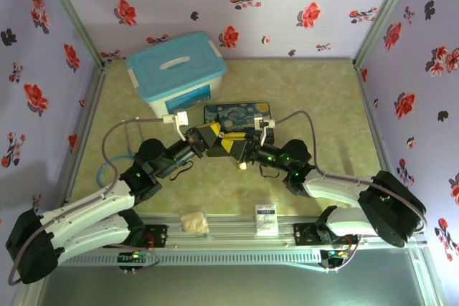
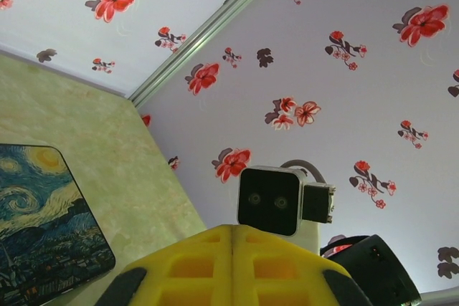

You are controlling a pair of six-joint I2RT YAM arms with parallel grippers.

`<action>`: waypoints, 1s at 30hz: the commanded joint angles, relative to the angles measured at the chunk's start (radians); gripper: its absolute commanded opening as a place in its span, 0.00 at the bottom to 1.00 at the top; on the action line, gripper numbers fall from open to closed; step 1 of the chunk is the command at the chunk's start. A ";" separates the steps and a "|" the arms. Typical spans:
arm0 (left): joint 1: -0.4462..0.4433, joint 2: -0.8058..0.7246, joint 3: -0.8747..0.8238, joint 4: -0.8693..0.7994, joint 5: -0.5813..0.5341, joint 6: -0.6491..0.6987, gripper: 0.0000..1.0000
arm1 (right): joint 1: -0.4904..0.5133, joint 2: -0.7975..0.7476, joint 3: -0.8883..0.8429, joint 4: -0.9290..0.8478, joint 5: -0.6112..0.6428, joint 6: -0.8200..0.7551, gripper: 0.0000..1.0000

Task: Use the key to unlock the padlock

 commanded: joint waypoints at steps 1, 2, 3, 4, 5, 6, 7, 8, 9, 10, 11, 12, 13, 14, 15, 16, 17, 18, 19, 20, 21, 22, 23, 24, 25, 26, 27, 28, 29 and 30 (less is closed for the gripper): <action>0.009 0.004 -0.017 0.061 0.013 -0.017 0.00 | 0.005 0.014 0.020 0.068 -0.005 -0.001 0.49; 0.010 0.008 -0.021 0.069 0.012 -0.022 0.00 | 0.007 0.018 0.023 0.067 -0.008 0.001 0.48; 0.014 0.009 -0.023 0.075 0.013 -0.030 0.00 | 0.006 0.023 0.024 0.072 -0.009 0.004 0.45; 0.015 0.011 -0.024 0.077 0.013 -0.032 0.00 | 0.006 0.027 0.024 0.082 -0.007 0.006 0.44; 0.015 0.014 -0.024 0.078 0.015 -0.034 0.00 | 0.006 0.028 0.025 0.089 -0.005 0.008 0.44; 0.015 0.013 -0.023 0.076 0.015 -0.031 0.00 | 0.005 0.028 0.023 0.094 -0.001 0.010 0.42; 0.015 0.013 -0.025 0.077 0.015 -0.031 0.00 | 0.005 0.029 0.024 0.094 0.002 0.010 0.40; 0.015 0.012 -0.026 0.077 0.015 -0.033 0.00 | 0.005 0.027 0.024 0.095 0.006 0.008 0.40; 0.014 0.012 -0.026 0.075 0.017 -0.032 0.00 | 0.005 0.028 0.025 0.095 0.007 0.008 0.40; 0.015 0.012 -0.026 0.071 0.018 -0.033 0.00 | 0.006 0.029 0.029 0.094 0.008 0.007 0.41; 0.015 0.014 -0.025 0.071 0.019 -0.034 0.00 | 0.005 0.031 0.031 0.091 0.007 0.007 0.43; 0.015 0.015 -0.026 0.074 0.020 -0.035 0.00 | 0.006 0.034 0.035 0.090 0.005 0.008 0.45; 0.015 0.017 -0.029 0.075 0.021 -0.037 0.00 | 0.006 0.037 0.038 0.095 0.003 0.011 0.46; 0.014 0.018 -0.030 0.079 0.021 -0.039 0.00 | 0.004 0.039 0.040 0.100 0.001 0.013 0.46; 0.015 0.018 -0.033 0.083 0.021 -0.040 0.00 | 0.004 0.042 0.041 0.102 0.001 0.016 0.46; 0.015 0.018 -0.035 0.086 0.021 -0.042 0.00 | 0.002 0.044 0.040 0.106 0.003 0.016 0.46; 0.016 0.018 -0.037 0.089 0.021 -0.041 0.00 | 0.000 0.045 0.039 0.113 0.005 0.020 0.47; 0.015 0.020 -0.039 0.096 0.022 -0.043 0.00 | -0.002 0.049 0.041 0.116 0.000 0.023 0.46; 0.015 0.023 -0.042 0.103 0.022 -0.046 0.00 | -0.005 0.054 0.043 0.123 -0.005 0.029 0.46; 0.015 0.027 -0.049 0.115 0.022 -0.053 0.00 | -0.009 0.058 0.043 0.136 -0.007 0.037 0.43; 0.014 0.032 -0.054 0.125 0.021 -0.060 0.00 | -0.014 0.065 0.043 0.150 -0.012 0.045 0.30; 0.015 0.033 -0.059 0.131 0.022 -0.062 0.00 | -0.018 0.071 0.044 0.155 -0.016 0.050 0.20; 0.015 0.032 -0.064 0.139 0.022 -0.060 0.00 | -0.021 0.075 0.044 0.154 -0.015 0.054 0.13; 0.016 0.031 -0.069 0.150 0.022 -0.058 0.00 | -0.020 0.078 0.043 0.155 -0.014 0.055 0.13; 0.017 0.031 -0.071 0.152 0.021 -0.058 0.00 | -0.020 0.081 0.043 0.158 -0.016 0.058 0.14; 0.018 0.031 -0.069 0.150 0.021 -0.059 0.00 | -0.021 0.086 0.043 0.159 -0.020 0.063 0.14; 0.018 0.030 -0.069 0.151 0.021 -0.057 0.00 | -0.021 0.088 0.040 0.164 -0.020 0.065 0.14; 0.018 0.033 -0.071 0.156 0.021 -0.057 0.00 | -0.021 0.089 0.040 0.169 -0.020 0.068 0.14; 0.018 0.035 -0.073 0.161 0.020 -0.058 0.00 | -0.021 0.091 0.039 0.174 -0.022 0.071 0.14; 0.018 0.037 -0.074 0.163 0.020 -0.057 0.00 | -0.021 0.093 0.040 0.175 -0.024 0.075 0.16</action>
